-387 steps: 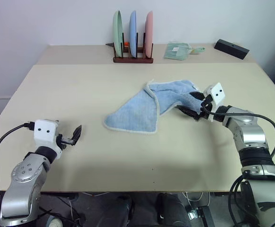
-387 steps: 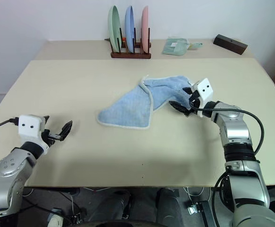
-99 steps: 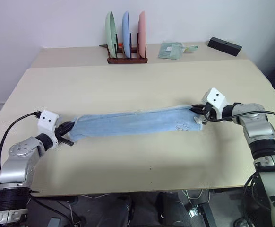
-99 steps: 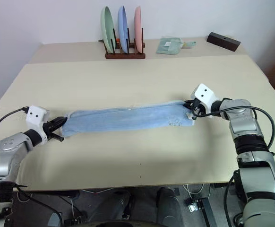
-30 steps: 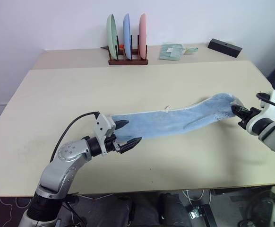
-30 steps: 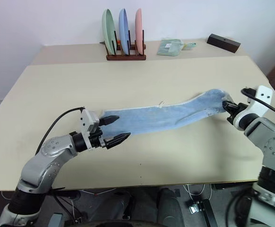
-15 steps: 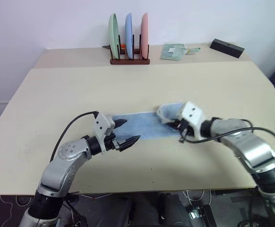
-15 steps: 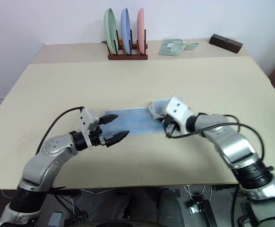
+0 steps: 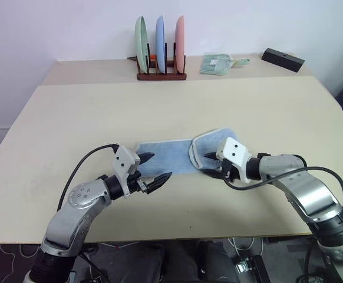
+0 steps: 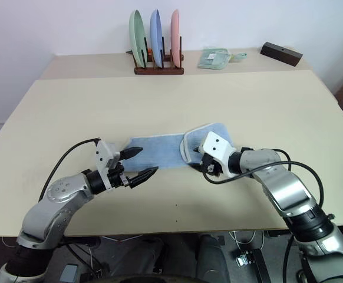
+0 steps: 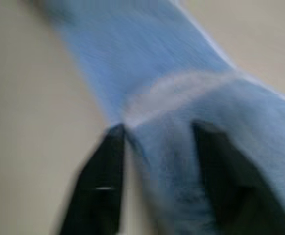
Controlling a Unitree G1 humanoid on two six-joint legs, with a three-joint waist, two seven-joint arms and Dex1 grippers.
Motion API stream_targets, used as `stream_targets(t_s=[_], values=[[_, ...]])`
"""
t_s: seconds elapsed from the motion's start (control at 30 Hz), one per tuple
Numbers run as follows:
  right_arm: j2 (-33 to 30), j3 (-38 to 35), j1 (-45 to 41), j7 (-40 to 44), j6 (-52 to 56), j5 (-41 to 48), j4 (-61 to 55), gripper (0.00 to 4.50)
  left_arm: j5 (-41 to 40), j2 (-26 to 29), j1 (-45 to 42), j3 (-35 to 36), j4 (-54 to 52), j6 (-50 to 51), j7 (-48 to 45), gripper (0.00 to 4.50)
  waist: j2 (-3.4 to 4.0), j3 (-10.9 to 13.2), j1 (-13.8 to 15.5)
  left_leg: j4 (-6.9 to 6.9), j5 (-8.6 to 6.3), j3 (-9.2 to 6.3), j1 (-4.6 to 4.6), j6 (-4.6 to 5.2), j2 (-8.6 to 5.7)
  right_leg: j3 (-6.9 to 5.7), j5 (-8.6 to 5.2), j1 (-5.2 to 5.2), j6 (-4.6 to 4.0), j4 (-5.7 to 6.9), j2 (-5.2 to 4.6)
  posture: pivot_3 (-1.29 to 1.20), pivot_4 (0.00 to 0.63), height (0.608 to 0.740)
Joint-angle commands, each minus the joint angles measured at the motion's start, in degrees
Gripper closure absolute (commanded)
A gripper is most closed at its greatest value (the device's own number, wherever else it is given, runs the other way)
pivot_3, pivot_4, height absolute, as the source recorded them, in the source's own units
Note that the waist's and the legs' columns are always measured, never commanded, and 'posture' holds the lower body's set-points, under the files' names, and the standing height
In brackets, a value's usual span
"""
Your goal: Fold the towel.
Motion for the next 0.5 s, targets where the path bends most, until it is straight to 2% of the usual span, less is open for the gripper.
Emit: stream_targets(t_s=[0.03, 0.13, 0.17, 0.23, 0.37, 0.4, 0.5], values=[[-3.64, -6.68, 2.11, 4.18, 0.12, 4.3, -4.08, 0.7, -3.04, 0.42, 2.13, 2.5, -3.29, 2.88, 1.14, 0.2, 0.0, 0.0, 0.07, 0.0, 0.0, 0.0, 0.0, 0.0, 0.0, 0.0, 0.0, 0.0, 0.0, 0.0, 0.0, 0.0, 0.15, 0.74], [-3.05, -10.92, 2.2, 4.11, 0.11, 6.98, -2.42, 0.7, -3.27, 0.52, 4.08, 3.4, -4.15, 4.02, 2.41, 0.2, -0.02, 0.01, 0.05, 0.0, -0.01, 0.0, 0.01, 0.02, 0.0, 0.0, 0.0, 0.03, 0.0, -0.02, 0.0, 0.0, 0.15, 0.74], [-2.08, -12.1, 1.53, 3.09, 0.23, 7.4, -1.44, 1.37, -2.96, 0.59, 4.66, 3.5, -4.4, 3.91, 2.63, 0.2, -0.02, 0.01, -0.04, 0.0, -0.01, 0.0, 0.01, 0.02, 0.0, 0.0, 0.0, 0.03, 0.0, -0.01, 0.0, 0.0, 0.15, 0.74], [2.29, -14.04, -2.84, -3.05, 0.7, 6.24, 4.06, 2.21, -2.73, 0.37, 6.65, 3.6, -5.09, 4.36, 3.76, 0.2, -0.04, 0.01, -0.28, -0.01, -0.01, 0.03, 0.06, 0.01, 0.03, 0.01, 0.0, 0.03, 0.0, 0.01, 0.01, 0.0, 0.15, 0.74], [8.36, -11.87, -7.02, -8.63, -2.1, 1.31, 14.39, 4.27, -1.69, -0.39, 10.41, 3.66, -5.57, 3.67, 6.08, 0.2, -0.04, 0.01, 0.11, -0.08, -0.01, 0.05, 0.1, 0.0, 0.05, 0.03, 0.0, 0.02, -0.01, 0.01, 0.03, 0.0, 0.15, 0.74], [9.26, -11.28, -7.26, -8.74, -3.05, 0.62, 16.07, 4.4, -1.4, -0.42, 10.89, 3.64, -5.52, 3.48, 6.44, 0.2, -0.05, 0.0, 0.21, -0.09, -0.01, 0.03, 0.08, 0.0, 0.05, 0.03, 0.0, 0.03, -0.01, -0.01, 0.03, 0.0, 0.15, 0.74], [12.23, -8.95, -7.68, -10.06, -7.59, -3.21, 22.85, 4.4, -1.7, -1.31, 12.7, 4.48, -5.7, 3.33, 8.04, 0.2, -0.05, 0.0, 0.1, -0.07, -0.01, 0.0, 0.04, 0.01, 0.01, 0.02, 0.0, 0.05, -0.01, -0.09, 0.02, 0.0, 0.15, 0.74]])
